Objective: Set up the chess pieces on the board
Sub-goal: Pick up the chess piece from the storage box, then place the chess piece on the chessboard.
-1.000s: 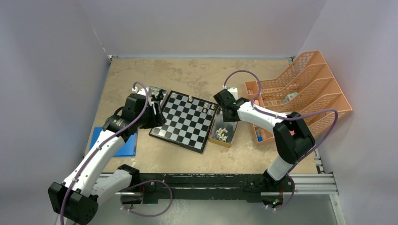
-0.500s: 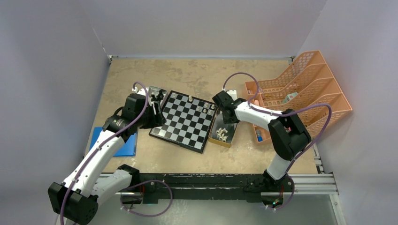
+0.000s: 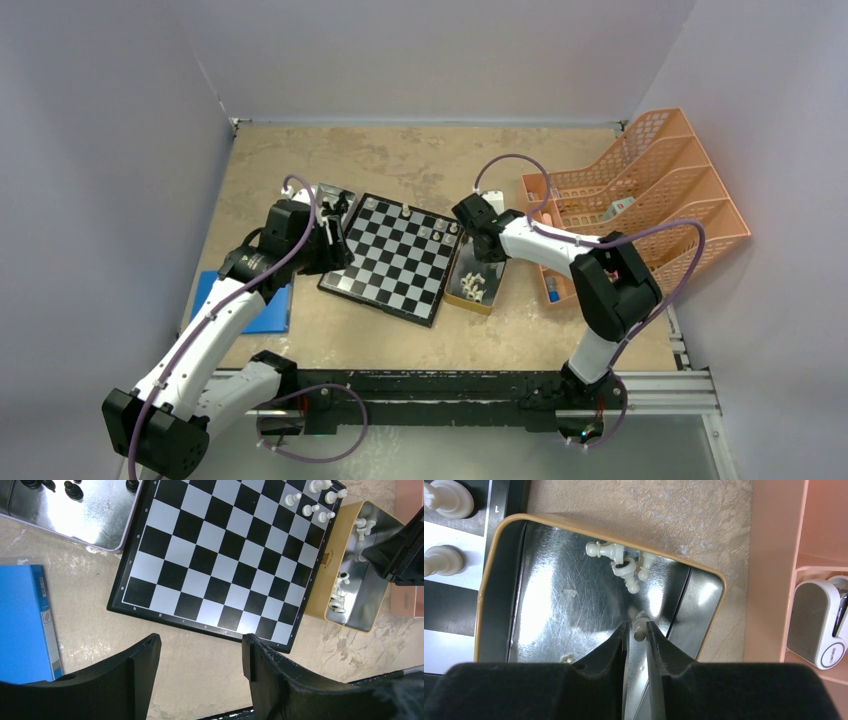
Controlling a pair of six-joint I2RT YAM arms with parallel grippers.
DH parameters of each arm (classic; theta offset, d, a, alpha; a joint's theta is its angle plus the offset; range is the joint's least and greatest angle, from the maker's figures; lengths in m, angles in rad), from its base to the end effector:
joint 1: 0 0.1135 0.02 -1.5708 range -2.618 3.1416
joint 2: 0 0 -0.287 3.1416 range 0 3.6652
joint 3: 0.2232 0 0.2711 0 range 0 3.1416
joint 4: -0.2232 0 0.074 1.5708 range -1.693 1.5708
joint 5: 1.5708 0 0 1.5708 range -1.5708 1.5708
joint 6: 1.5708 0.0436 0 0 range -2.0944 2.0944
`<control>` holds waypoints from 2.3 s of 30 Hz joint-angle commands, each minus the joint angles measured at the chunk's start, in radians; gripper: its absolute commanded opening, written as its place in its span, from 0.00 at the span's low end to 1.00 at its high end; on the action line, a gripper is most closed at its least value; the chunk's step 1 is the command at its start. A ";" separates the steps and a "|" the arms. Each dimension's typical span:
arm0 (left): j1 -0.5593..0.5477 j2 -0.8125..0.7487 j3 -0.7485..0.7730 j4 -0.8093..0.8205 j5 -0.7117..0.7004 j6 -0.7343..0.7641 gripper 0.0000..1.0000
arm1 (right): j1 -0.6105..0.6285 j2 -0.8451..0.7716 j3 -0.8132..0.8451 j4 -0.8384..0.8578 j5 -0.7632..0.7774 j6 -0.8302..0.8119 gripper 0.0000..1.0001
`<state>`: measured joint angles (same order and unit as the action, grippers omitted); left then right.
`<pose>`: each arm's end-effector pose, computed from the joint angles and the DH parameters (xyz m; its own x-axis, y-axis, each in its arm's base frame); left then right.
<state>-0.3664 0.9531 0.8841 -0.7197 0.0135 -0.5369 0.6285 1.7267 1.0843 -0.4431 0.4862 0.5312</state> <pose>0.1908 -0.0738 0.3057 -0.7569 -0.2573 -0.6007 -0.0233 0.9293 -0.3687 0.3070 0.1979 0.1871 -0.7909 -0.0212 -0.6116 0.0663 0.9905 -0.1201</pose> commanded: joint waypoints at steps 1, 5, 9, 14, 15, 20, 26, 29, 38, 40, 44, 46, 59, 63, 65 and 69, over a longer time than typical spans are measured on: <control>0.006 -0.019 -0.005 0.029 -0.011 0.014 0.60 | 0.003 0.006 0.005 0.008 0.050 0.006 0.20; 0.006 -0.018 -0.005 0.029 -0.011 0.014 0.60 | 0.003 -0.005 0.011 0.003 0.054 0.010 0.15; 0.006 -0.016 -0.005 0.029 -0.012 0.014 0.60 | 0.004 -0.033 0.018 -0.014 0.065 0.014 0.11; 0.006 -0.018 -0.005 0.025 -0.012 0.014 0.60 | 0.004 -0.088 0.028 -0.020 0.083 0.012 0.07; 0.006 -0.021 -0.003 0.025 -0.012 0.014 0.60 | 0.004 -0.101 0.030 -0.020 0.083 0.008 0.07; 0.006 -0.057 -0.009 0.045 0.011 0.028 0.60 | 0.005 -0.161 0.054 -0.016 0.051 -0.007 0.07; 0.006 -0.129 -0.024 0.108 0.118 0.110 0.60 | 0.020 -0.166 0.155 0.054 -0.051 -0.056 0.07; 0.006 -0.182 -0.034 0.148 0.240 0.202 0.60 | 0.049 -0.126 0.234 0.085 -0.087 -0.072 0.07; 0.006 -0.313 -0.090 0.212 0.342 0.240 0.60 | 0.166 0.132 0.490 0.123 -0.134 -0.087 0.07; 0.006 -0.325 -0.091 0.208 0.321 0.234 0.60 | 0.178 0.193 0.536 0.133 -0.145 -0.089 0.07; 0.006 -0.350 -0.098 0.209 0.302 0.230 0.61 | 0.181 0.293 0.616 0.131 -0.152 -0.092 0.07; 0.006 -0.358 -0.101 0.209 0.293 0.229 0.61 | 0.181 0.330 0.644 0.125 -0.149 -0.092 0.07; 0.006 -0.374 -0.103 0.206 0.292 0.226 0.61 | 0.183 0.434 0.708 0.067 -0.109 -0.070 0.09; 0.006 -0.382 -0.104 0.205 0.287 0.224 0.61 | 0.182 0.454 0.724 0.042 -0.100 -0.076 0.09; 0.006 -0.385 -0.105 0.206 0.286 0.223 0.61 | 0.181 0.461 0.724 0.040 -0.093 -0.079 0.09; 0.006 -0.386 -0.105 0.203 0.284 0.222 0.61 | 0.181 0.474 0.723 0.037 -0.092 -0.080 0.10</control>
<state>-0.3664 0.5747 0.7868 -0.5617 0.3065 -0.3214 0.8124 2.1937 1.7695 -0.3763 0.3588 0.4522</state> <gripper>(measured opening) 0.605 0.099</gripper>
